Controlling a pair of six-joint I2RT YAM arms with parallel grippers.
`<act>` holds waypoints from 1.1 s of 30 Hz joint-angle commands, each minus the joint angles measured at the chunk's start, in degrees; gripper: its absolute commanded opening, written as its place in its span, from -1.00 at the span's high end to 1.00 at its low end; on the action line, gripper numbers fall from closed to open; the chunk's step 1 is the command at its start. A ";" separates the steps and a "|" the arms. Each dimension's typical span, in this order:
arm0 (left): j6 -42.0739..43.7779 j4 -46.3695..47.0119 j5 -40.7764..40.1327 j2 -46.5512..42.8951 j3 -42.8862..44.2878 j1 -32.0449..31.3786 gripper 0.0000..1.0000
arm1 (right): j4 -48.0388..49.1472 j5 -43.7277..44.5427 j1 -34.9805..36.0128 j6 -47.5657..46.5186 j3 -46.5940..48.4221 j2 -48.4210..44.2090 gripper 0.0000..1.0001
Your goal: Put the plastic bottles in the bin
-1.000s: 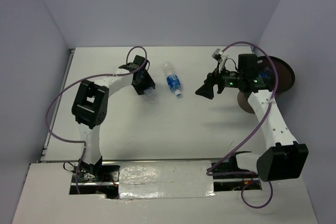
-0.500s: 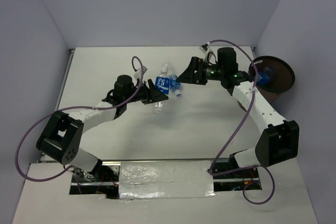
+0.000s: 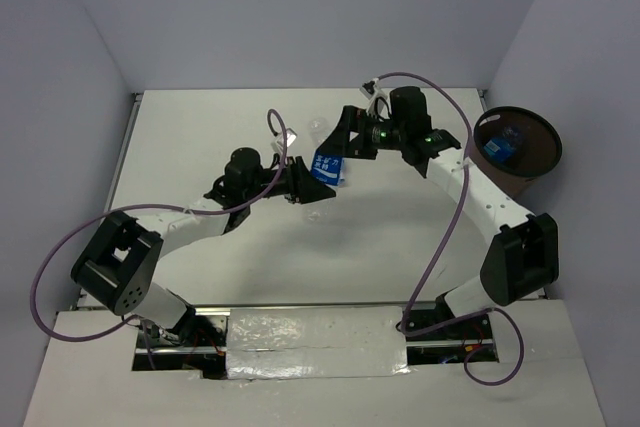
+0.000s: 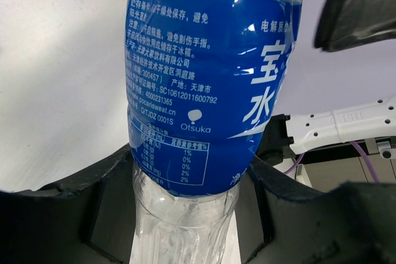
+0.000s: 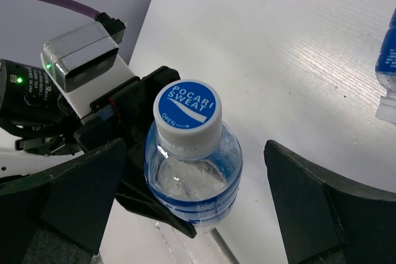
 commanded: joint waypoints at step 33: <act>8.94 -9.03 -3.07 -6.96 6.39 -0.82 -0.99 | -11.14 -1.23 0.59 -22.14 13.19 2.68 0.74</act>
